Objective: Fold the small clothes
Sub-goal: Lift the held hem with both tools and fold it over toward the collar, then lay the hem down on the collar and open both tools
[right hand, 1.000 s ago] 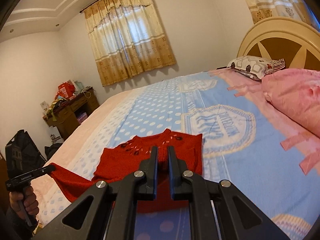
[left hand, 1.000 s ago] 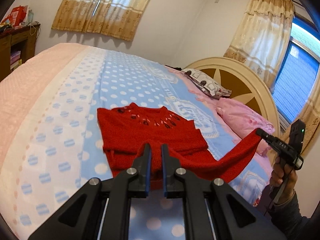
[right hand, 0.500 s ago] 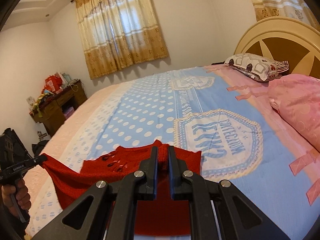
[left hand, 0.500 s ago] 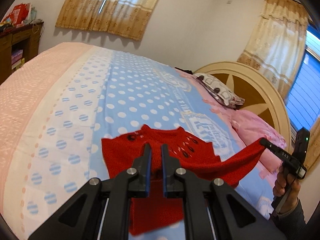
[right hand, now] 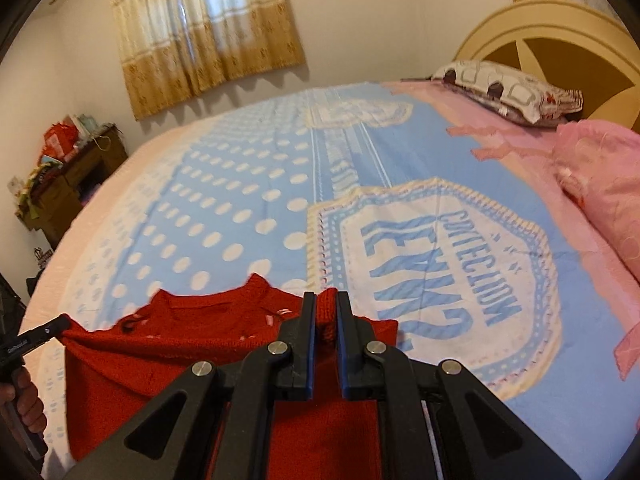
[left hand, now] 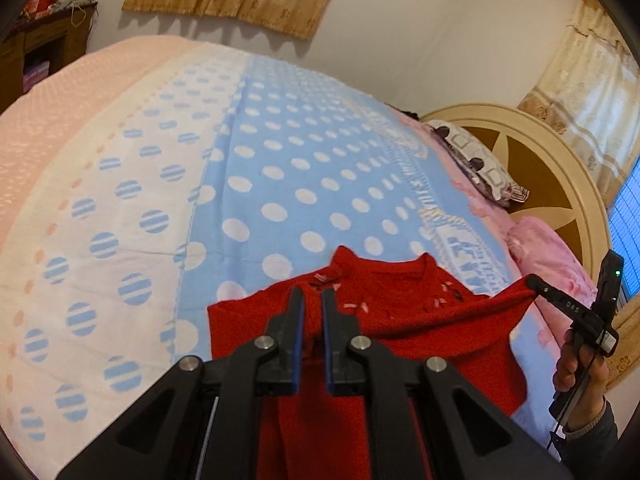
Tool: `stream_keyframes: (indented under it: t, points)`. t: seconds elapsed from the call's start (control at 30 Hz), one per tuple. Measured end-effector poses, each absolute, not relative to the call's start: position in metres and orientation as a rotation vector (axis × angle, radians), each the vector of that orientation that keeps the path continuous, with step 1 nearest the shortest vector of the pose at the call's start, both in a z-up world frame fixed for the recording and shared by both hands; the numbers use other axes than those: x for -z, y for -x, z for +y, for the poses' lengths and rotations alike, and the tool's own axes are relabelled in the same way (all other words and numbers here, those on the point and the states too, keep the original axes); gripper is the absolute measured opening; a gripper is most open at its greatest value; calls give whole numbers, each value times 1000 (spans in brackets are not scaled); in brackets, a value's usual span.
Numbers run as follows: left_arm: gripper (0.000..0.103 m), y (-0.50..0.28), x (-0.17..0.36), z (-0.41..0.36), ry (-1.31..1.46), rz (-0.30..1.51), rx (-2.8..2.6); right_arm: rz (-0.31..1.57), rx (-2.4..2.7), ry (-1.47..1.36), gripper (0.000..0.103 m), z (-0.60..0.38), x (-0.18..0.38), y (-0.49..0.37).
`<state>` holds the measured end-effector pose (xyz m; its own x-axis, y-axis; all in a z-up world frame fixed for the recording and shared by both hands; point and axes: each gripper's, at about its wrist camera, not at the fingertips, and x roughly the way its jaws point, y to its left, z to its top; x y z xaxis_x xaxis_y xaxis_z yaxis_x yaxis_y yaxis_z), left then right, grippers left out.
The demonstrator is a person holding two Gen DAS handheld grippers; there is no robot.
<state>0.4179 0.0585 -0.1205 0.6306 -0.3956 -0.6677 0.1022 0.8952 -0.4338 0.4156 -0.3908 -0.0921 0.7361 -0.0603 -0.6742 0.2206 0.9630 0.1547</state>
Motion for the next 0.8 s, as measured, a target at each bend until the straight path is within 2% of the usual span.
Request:
stream_keyframes:
  t: [0.27, 0.3, 0.37, 0.4, 0.43, 0.63, 0.7, 0.8]
  points:
    - [7, -445, 151, 57, 360, 892, 250, 845, 143, -245, 9, -397, 136, -467]
    - [9, -446, 151, 58, 350, 871, 234, 855, 159, -235, 10, -400, 141, -472]
    - [11, -445, 151, 62, 345, 856, 196, 854, 169, -220, 29, -404, 142, -472]
    - [14, -445, 151, 65, 357, 855, 193, 845, 167, -224, 54, -407, 141, -469]
    - [15, -443, 150, 70, 374, 852, 190, 829, 153, -242, 63, -412, 138, -463]
    - [26, -410, 140, 77, 302, 816, 135, 797, 190, -225, 63, -419, 128, -414]
    - [38, -391, 139, 75, 273, 806, 129, 825, 159, -211, 63, -411, 131, -397]
    - [39, -362, 141, 65, 226, 799, 130, 875, 93, -152, 63, -388, 140, -364]
